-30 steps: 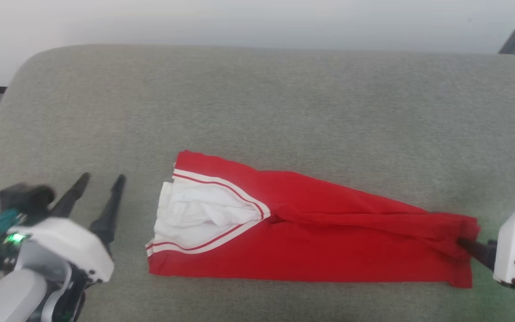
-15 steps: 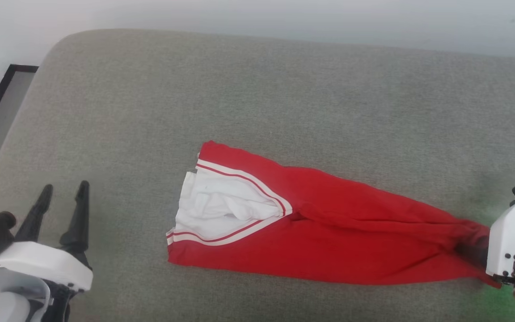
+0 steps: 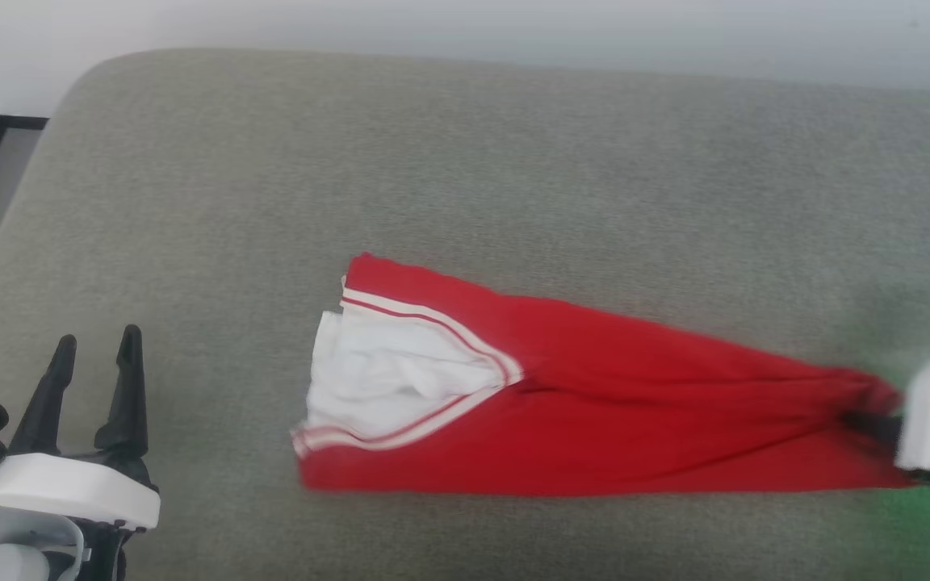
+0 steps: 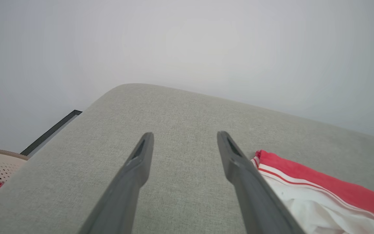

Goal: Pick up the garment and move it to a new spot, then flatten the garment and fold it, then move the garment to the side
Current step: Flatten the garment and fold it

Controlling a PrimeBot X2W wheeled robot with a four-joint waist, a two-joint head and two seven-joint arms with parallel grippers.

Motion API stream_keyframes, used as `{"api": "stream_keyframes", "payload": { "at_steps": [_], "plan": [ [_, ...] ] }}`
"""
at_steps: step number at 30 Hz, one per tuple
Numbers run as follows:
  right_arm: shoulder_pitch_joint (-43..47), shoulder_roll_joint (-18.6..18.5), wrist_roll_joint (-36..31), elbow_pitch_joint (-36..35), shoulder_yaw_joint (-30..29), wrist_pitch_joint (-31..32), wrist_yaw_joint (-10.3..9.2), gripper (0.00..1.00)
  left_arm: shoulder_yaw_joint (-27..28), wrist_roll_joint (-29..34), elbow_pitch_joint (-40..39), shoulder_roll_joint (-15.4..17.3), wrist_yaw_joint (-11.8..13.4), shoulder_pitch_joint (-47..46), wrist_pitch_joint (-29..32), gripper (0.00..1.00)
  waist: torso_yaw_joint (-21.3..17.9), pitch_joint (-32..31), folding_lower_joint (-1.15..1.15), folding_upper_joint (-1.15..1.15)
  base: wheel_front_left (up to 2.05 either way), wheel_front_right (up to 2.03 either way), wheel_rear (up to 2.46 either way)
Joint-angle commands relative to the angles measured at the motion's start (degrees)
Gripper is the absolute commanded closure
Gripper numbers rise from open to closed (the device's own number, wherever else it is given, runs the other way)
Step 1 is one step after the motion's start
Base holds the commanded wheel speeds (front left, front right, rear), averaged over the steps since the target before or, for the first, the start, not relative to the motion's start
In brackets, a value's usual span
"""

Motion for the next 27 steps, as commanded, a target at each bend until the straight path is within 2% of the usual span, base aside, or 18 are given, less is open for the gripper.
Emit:
{"api": "stream_keyframes", "payload": {
  "at_steps": [1,10,15,18,23,27],
  "plan": [
    [-0.2,-1.3,-0.7,0.4,-1.3,-0.2,-0.15,1.0,0.5,0.8,0.0,-0.2,-0.5,0.1,-0.2,0.0,-0.7,0.2,0.0,0.0,0.0,0.0,0.0],
    [-3.9,-7.1,-4.9,4.7,-9.9,-0.3,-0.13,1.0,2.7,2.3,0.4,-1.8,-2.0,-0.2,-0.2,0.0,-3.6,1.5,0.0,0.0,0.0,0.0,0.0],
    [-6.5,-8.5,-7.5,8.8,-12.1,-1.6,-0.13,1.0,3.2,2.5,1.0,-2.5,-2.9,-1.2,-0.2,0.0,-4.7,2.1,0.0,0.0,0.0,0.0,0.0],
    [-7.7,-7.4,-7.3,9.2,-11.6,-1.9,-0.13,1.0,3.5,2.7,1.3,-2.6,-3.2,-1.3,-0.2,0.0,-5.3,2.0,0.0,0.0,0.0,0.0,0.0],
    [-7.6,-5.3,-4.3,5.2,-9.6,-0.3,-0.11,1.0,3.9,2.6,1.4,-2.7,-3.5,-0.9,-0.2,0.0,-5.9,1.7,0.0,0.0,0.0,0.0,0.0],
    [-5.1,-3.0,-0.8,-2.6,-5.9,2.3,-0.11,1.0,4.0,2.6,1.3,-2.9,-3.4,-0.6,-0.2,0.0,-5.8,1.2,0.0,0.0,0.0,0.0,0.0]
  ]
}}
